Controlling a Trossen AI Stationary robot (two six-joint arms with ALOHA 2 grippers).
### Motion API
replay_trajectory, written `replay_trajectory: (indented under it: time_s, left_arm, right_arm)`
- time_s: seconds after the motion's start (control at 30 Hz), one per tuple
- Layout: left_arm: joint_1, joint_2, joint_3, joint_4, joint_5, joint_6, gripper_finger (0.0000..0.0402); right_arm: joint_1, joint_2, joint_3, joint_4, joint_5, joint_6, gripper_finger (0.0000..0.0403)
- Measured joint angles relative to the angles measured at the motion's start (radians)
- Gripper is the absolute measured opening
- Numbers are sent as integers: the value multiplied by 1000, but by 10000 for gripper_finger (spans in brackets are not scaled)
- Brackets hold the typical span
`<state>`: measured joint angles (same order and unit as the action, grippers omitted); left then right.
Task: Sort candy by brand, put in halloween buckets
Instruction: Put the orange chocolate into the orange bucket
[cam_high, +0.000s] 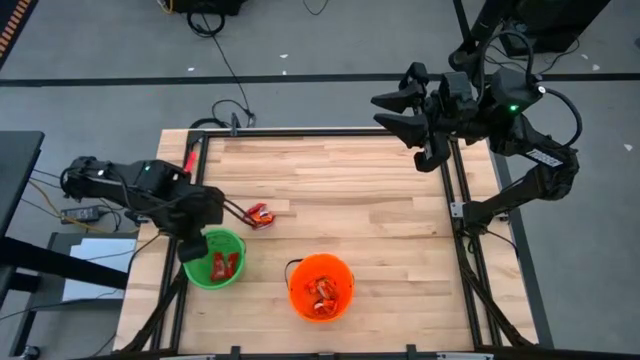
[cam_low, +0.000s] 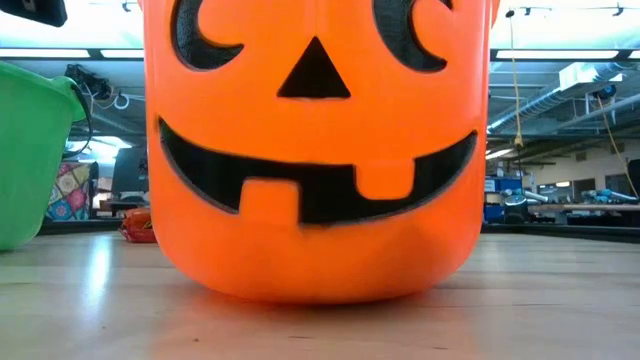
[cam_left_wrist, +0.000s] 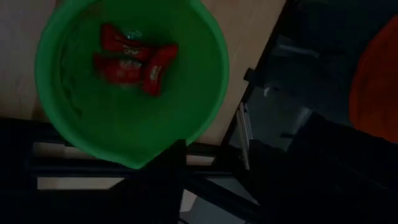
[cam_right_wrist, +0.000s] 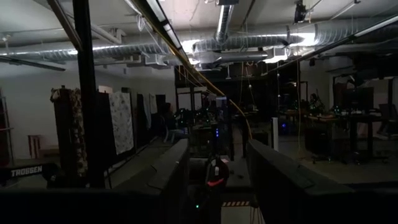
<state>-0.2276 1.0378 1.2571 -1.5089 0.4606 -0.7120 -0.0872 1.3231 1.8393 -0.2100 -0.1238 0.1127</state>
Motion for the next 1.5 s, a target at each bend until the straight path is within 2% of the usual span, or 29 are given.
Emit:
replay_trajectory:
  time_s: [0.1, 0.2, 0.37, 0.5, 0.63, 0.83, 0.97, 1.1, 1.37, 1.5]
  left_arm:
    - [0, 0, 15, 4, -17, 5, 205]
    - [0, 0, 24, 20, -88, 32, 216]
    - [6, 1, 71, 112, -302, 90, 218]
    - [37, 2, 146, 230, -477, 129, 218]
    - [64, 1, 273, 313, -598, 162, 218]
    - [66, 0, 494, 433, -757, 256, 218]
    - [66, 0, 605, 491, -793, 318, 218]
    - [66, 0, 656, 513, -802, 367, 218]
    - [66, 3, 661, 459, -809, 373, 218]
    - [66, 17, 661, 406, -811, 370, 218]
  right_arm:
    - [0, 0, 0, -8, 0, 0, 170]
    - [0, 0, 0, -36, 9, 0, 170]
    - [0, -1, -49, -47, 77, 30, 170]
    - [-18, 21, -90, -41, 83, 103, 170]
    - [-39, 74, -106, -21, 41, 183, 170]
    - [-63, 200, -108, 20, -97, 286, 170]
    - [-85, 302, -108, 115, -213, 358, 170]
    - [-106, 407, -109, 241, -337, 439, 170]
    - [-118, 574, -109, 319, -499, 535, 170]
    - [-118, 593, -109, 354, -518, 542, 170]
